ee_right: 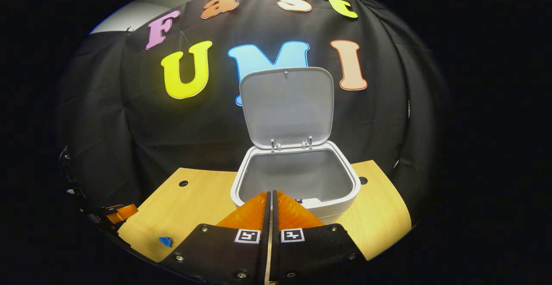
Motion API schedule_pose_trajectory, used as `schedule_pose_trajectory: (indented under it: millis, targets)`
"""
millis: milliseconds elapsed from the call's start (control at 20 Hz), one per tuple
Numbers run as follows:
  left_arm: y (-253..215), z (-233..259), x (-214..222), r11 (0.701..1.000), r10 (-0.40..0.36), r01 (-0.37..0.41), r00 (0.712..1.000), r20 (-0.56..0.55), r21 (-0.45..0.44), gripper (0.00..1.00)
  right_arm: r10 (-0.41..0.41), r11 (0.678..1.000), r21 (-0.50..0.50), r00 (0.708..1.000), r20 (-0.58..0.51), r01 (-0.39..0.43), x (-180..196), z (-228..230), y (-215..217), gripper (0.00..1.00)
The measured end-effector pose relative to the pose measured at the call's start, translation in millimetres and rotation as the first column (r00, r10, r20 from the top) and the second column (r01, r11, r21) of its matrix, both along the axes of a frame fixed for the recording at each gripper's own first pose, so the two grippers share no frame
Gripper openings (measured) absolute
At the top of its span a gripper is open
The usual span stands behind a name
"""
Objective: Press the lid of the desktop garbage bin to open it, pick up the crumpled paper on the desktop and throw it into the bin, then pick up the pop can on the desktop and drop it into the bin, and finally close the garbage bin lid.
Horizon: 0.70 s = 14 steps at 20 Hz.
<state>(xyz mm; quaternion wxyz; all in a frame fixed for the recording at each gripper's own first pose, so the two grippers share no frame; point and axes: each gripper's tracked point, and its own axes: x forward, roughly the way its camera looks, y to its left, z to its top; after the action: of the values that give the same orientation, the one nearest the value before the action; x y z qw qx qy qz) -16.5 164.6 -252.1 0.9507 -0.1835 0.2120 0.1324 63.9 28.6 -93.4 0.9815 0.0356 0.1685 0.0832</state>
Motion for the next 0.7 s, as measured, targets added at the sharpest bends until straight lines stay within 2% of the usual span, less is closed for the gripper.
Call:
schedule_pose_trajectory:
  millis: [150, 200, 250, 450, 550, 700]
  targets:
    - [5, -38, -10, 1.000, 0.005, -0.006, 0.996, -0.087, -0.005, 0.96, 0.004, 1.000, -0.006, 1.000, -0.014, -0.004, 0, -6, 2, 0.04]
    - [8, -49, -13, 1.000, 0.011, -0.012, 0.994, -0.108, -0.001, 1.00, 0.005, 1.000, -0.007, 1.000, -0.017, -0.005, 1, -7, 2, 0.04]
    - [10, -61, -19, 1.000, 0.018, -0.018, 0.991, -0.129, 0.005, 0.97, 0.007, 1.000, -0.009, 1.000, -0.023, -0.007, 0, -10, 3, 0.04]
    - [10, -98, -31, 0.999, 0.023, -0.015, 0.977, -0.210, 0.043, 0.97, 0.014, 1.000, -0.008, 0.999, -0.051, -0.014, -1, -20, 7, 0.03]
    - [10, -114, -41, 0.999, 0.022, -0.012, 0.970, -0.243, 0.041, 1.00, 0.018, 1.000, -0.010, 0.998, -0.063, -0.019, -2, -25, 9, 0.04]
    - [-1, -134, -47, 1.000, 0.004, 0.000, 0.964, -0.267, 0.017, 0.93, 0.026, 0.999, -0.017, 0.996, -0.082, -0.027, -3, -32, 12, 0.04]
